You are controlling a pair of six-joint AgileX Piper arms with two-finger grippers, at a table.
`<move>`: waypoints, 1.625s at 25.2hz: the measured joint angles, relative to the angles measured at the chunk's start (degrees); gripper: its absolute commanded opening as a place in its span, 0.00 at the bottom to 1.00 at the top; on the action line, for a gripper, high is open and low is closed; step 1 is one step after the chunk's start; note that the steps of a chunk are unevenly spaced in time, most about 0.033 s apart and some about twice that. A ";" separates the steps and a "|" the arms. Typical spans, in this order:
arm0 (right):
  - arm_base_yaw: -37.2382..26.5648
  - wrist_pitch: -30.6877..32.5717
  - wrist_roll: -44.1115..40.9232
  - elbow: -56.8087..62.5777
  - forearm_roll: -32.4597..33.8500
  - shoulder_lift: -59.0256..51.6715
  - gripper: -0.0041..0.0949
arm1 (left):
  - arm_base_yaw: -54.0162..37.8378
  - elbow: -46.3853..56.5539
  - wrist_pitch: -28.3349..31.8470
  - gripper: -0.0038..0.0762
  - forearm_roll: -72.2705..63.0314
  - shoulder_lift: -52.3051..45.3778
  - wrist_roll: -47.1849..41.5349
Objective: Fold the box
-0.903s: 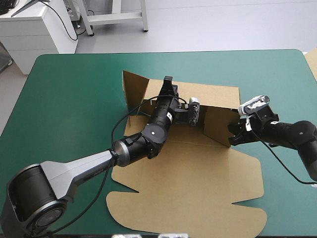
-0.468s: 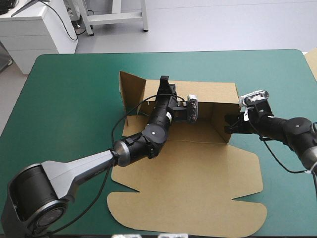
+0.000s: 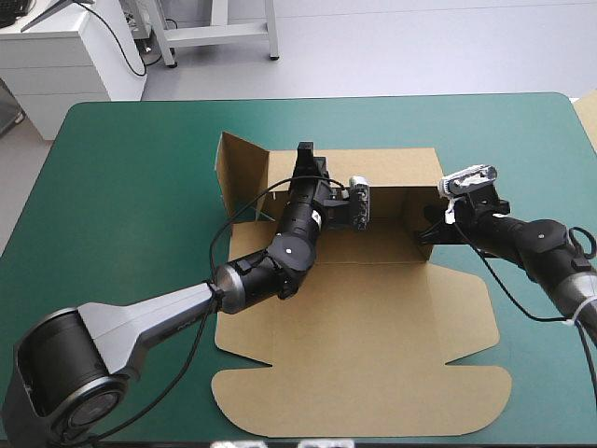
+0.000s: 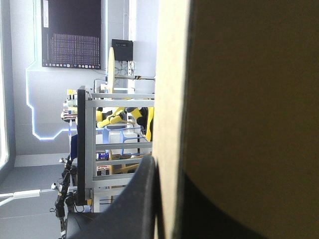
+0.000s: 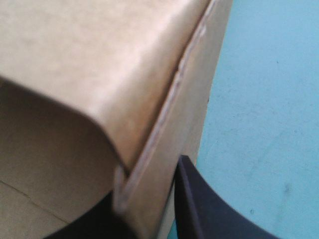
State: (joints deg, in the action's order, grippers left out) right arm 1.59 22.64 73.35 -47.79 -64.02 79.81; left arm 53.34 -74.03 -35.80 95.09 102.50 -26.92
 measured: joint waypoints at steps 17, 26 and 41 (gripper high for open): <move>1.48 -6.19 -3.76 -0.23 1.42 0.98 0.04 | -0.04 0.67 6.73 0.60 0.71 0.50 -1.33; 1.48 -6.24 -15.55 -10.15 11.19 8.68 0.04 | 4.34 0.74 4.53 0.60 3.77 -0.66 -8.98; 1.48 -3.85 -21.62 -12.58 16.10 9.96 0.04 | 12.63 1.20 -8.26 0.05 2.47 -9.92 -9.01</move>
State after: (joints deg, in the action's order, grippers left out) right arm 3.07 18.79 51.74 -60.37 -47.92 89.77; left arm 65.97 -72.83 -44.06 97.57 92.58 -35.93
